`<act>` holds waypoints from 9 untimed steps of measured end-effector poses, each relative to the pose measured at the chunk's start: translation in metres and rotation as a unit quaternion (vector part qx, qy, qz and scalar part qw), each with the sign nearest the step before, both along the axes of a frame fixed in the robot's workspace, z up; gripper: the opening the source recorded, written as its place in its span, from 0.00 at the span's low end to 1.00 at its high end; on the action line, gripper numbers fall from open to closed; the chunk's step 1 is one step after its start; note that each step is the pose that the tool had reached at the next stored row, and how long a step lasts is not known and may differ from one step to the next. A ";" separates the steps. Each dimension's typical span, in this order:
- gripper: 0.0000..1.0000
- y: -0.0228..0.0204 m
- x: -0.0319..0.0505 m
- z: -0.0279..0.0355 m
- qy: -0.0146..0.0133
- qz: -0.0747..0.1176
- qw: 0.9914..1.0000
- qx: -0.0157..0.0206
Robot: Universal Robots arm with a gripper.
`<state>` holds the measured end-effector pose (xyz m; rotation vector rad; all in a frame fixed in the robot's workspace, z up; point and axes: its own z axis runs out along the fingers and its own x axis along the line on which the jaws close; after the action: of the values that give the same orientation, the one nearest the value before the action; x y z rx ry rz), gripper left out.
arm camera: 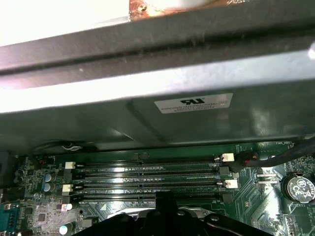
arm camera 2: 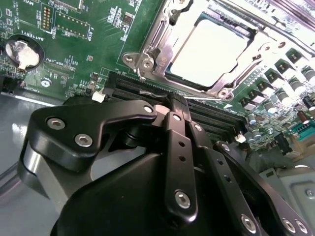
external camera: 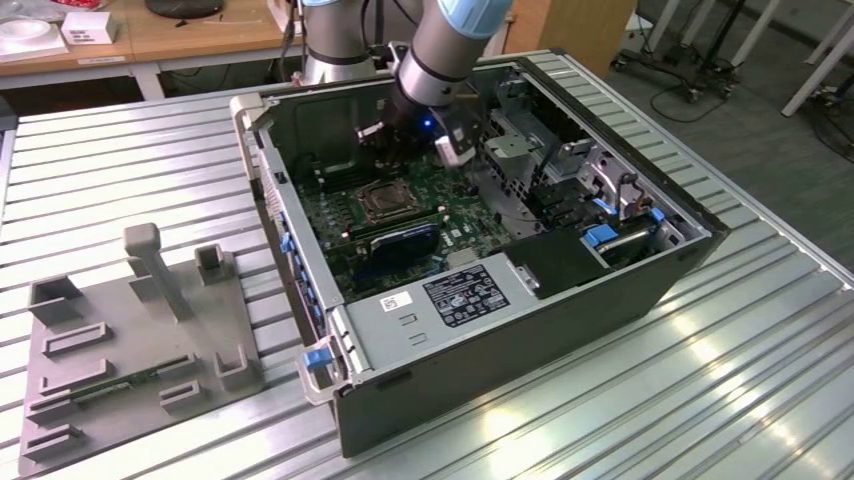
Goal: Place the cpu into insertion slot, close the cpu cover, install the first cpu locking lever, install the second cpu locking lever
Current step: 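Install the first cpu locking lever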
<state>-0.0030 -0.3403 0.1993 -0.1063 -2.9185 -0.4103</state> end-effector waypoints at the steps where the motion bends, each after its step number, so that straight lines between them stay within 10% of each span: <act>1: 0.11 0.0000 0.0000 0.0011 0.000 0.000 1.000 0.000; 9: 0.11 0.0000 -0.0012 0.0058 0.000 0.000 1.000 0.003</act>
<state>-0.0042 -0.3403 0.2050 -0.1056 -2.9171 -0.4196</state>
